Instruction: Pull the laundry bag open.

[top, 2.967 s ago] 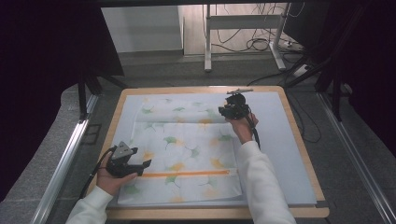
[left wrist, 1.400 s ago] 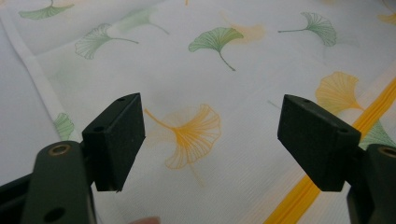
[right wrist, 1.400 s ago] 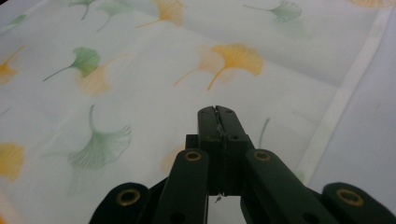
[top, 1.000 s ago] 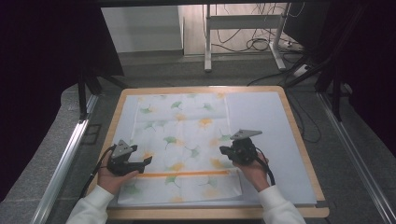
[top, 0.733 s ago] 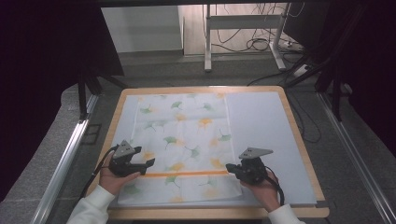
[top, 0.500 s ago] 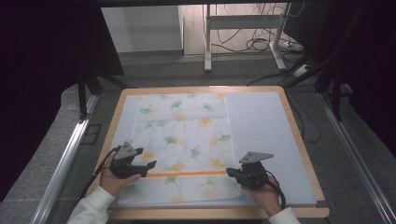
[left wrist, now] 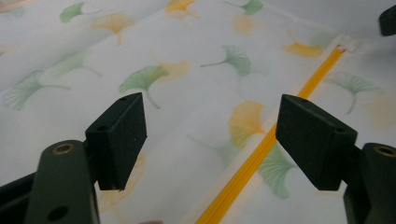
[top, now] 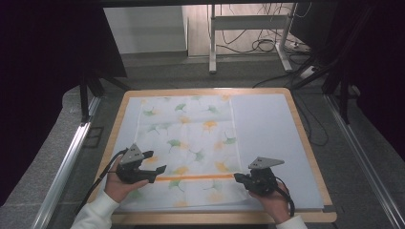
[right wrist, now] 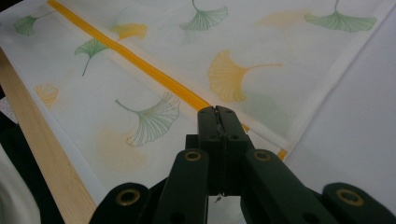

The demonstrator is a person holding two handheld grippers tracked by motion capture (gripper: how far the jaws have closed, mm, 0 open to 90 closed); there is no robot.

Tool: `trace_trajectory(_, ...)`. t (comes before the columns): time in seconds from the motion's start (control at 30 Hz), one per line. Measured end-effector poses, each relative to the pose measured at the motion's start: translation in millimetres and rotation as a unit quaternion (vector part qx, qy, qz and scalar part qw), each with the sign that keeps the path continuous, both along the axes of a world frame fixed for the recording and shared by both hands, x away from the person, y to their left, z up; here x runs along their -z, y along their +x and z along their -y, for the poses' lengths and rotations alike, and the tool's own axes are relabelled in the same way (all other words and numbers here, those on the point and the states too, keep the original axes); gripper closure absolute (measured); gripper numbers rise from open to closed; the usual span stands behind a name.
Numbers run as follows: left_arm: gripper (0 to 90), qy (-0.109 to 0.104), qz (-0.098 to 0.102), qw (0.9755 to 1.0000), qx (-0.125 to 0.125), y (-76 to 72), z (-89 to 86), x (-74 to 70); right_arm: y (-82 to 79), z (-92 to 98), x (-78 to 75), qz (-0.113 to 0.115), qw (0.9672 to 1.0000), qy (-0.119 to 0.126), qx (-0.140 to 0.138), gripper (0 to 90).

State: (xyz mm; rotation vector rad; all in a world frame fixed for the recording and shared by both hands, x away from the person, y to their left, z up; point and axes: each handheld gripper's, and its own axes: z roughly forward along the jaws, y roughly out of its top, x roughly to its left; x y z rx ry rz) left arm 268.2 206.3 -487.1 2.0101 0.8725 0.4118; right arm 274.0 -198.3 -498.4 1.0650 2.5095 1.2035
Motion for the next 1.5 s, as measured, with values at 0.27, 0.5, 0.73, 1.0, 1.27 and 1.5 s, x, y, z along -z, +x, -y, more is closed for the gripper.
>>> trace_trajectory(0.27,25.1,0.013,0.000,0.9994,0.032,2.3,31.9,-2.8,-2.9,7.7,6.0,-0.007,0.9998,-0.007,0.017,89.4)
trace_trajectory(0.5,26.1,0.021,-0.007,0.9986,0.048,10.7,57.4,-1.0,-1.1,11.7,7.6,-0.012,0.9996,-0.007,0.024,89.4)
trace_trajectory(0.73,26.3,0.030,-0.007,0.9976,0.062,15.0,76.5,1.4,0.1,10.4,9.2,-0.017,0.9995,-0.012,0.024,89.4)
trace_trajectory(1.0,27.2,0.031,-0.005,0.9973,0.067,16.7,84.3,2.3,1.6,11.8,9.7,-0.017,0.9995,-0.013,0.025,89.4)
trace_trajectory(1.27,28.1,0.033,-0.008,0.9965,0.076,17.1,92.9,4.3,-1.6,10.2,10.5,-0.018,0.9995,-0.015,0.023,89.4)
trace_trajectory(1.5,28.7,0.035,-0.008,0.9959,0.083,17.9,100.7,5.2,-4.9,10.4,11.2,-0.020,0.9995,-0.014,0.021,89.4)
